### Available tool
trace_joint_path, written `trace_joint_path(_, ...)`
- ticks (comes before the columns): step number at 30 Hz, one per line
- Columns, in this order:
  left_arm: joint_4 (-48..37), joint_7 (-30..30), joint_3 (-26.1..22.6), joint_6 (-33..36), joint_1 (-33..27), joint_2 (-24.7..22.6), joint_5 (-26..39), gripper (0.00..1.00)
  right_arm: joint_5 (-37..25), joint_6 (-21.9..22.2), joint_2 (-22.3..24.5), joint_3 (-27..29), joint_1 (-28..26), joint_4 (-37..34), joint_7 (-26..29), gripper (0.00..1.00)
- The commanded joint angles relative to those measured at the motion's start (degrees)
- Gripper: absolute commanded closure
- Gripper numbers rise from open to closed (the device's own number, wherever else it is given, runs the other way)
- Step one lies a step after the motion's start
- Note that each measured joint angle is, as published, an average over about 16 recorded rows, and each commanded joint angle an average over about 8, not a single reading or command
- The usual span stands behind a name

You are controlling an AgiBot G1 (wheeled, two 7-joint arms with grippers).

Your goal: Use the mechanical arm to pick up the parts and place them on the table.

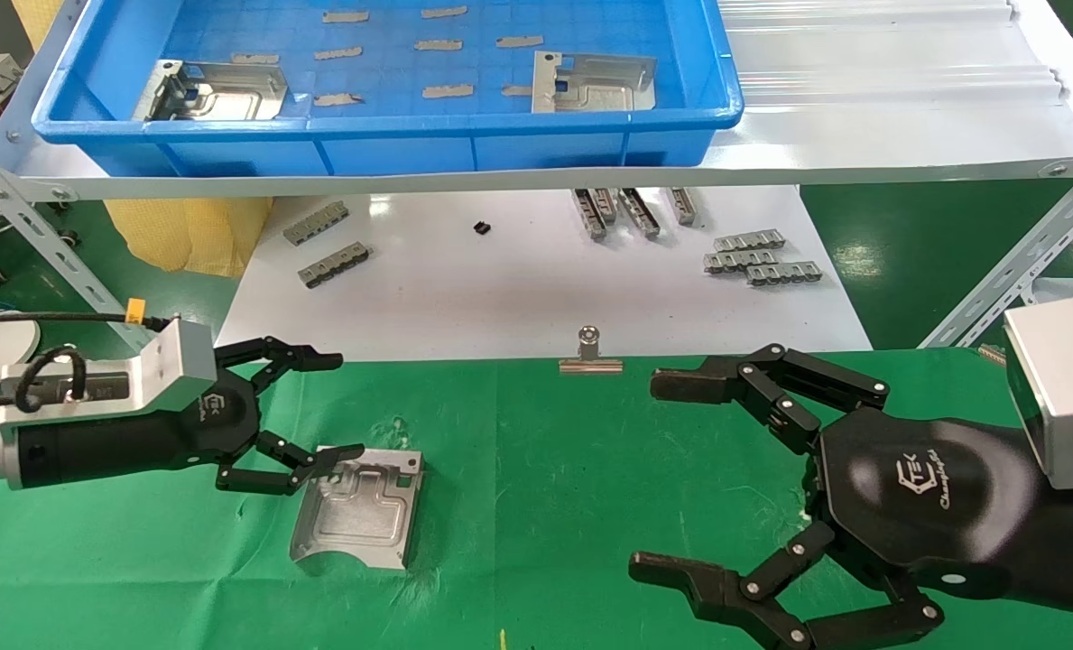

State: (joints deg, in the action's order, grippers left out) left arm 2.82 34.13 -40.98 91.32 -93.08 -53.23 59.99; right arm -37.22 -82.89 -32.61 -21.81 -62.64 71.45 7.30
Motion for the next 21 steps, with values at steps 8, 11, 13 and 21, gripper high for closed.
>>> trace_joint_path(8, 8.4, -5.2, 2.9, -0.7, 3.6, 2.1, -2.0, 0.00, 0.0, 0.0, 0.0, 0.0, 0.0, 0.0, 0.0, 0.00)
trace_joint_path(11, 12.1, -7.5, 4.2, -1.0, 5.3, 3.1, -3.0, 0.00, 0.0, 0.0, 0.0, 0.0, 0.0, 0.0, 0.0, 0.00)
trace_joint_path(13, 14.5, -9.1, 5.0, -1.2, 6.4, 3.7, -3.6, 0.00, 0.0, 0.0, 0.0, 0.0, 0.0, 0.0, 0.0, 0.00)
trace_joint_path(21, 24.3, -15.3, 8.5, -1.9, 10.7, 6.2, -6.1, 0.00, 0.0, 0.0, 0.0, 0.0, 0.0, 0.0, 0.0, 0.00)
